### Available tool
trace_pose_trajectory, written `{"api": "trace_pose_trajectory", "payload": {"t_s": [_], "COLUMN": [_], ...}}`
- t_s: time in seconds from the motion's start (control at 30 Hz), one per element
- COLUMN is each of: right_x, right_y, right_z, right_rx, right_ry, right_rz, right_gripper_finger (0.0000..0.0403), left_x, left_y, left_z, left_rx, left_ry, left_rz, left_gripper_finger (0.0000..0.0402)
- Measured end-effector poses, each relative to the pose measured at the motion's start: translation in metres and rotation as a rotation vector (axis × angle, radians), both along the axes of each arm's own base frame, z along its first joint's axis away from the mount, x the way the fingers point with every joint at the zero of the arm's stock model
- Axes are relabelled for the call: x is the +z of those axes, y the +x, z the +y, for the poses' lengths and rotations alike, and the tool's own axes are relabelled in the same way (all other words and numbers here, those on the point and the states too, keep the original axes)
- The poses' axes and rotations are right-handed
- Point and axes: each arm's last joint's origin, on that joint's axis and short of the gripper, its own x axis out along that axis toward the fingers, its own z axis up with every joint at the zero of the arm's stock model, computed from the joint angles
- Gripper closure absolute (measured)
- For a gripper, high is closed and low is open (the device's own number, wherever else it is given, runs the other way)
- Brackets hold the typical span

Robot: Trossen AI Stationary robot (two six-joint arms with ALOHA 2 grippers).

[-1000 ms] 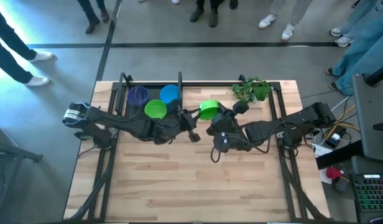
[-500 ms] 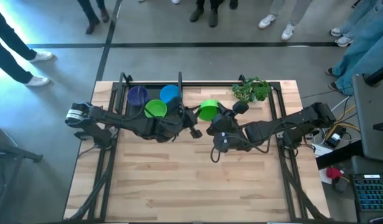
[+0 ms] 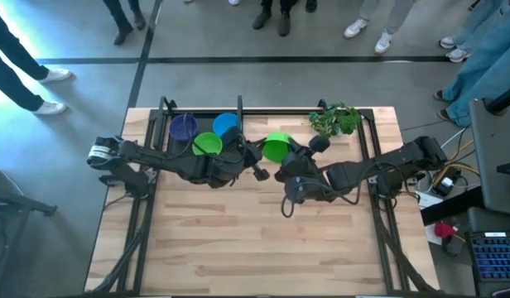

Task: Pick & Place Mini bowls
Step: Stack the green bowl on the green bowl on the shelf

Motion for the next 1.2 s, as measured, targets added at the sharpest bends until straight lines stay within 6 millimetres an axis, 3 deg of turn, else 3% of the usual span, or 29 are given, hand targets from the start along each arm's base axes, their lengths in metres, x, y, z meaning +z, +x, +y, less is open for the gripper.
{"api": "trace_pose_trajectory", "payload": {"t_s": [0.4,0.7,0.9,1.2], "right_x": [0.0,0.017,0.029,0.044], "right_y": [-0.001,-0.006,-0.009,-0.012], "right_z": [0.01,0.038,0.052,0.066], "right_rx": [0.06,0.154,0.251,0.399], "right_ry": [-0.003,-0.005,0.049,0.136], "right_rz": [0.054,0.034,0.014,0.009], "right_gripper_finger": [0.0268,0.0229,0.0225,0.0225], "left_x": [0.004,0.027,0.055,0.097], "left_y": [0.0,-0.013,-0.035,-0.089], "left_z": [0.002,0.01,0.021,0.05], "left_rx": [0.0,0.04,0.089,0.179], "left_ry": [0.0,-0.036,-0.065,-0.217], "left_rz": [0.028,0.082,0.186,0.324], "left_gripper_finger": [0.0401,0.0401,0.0401,0.0401]}}
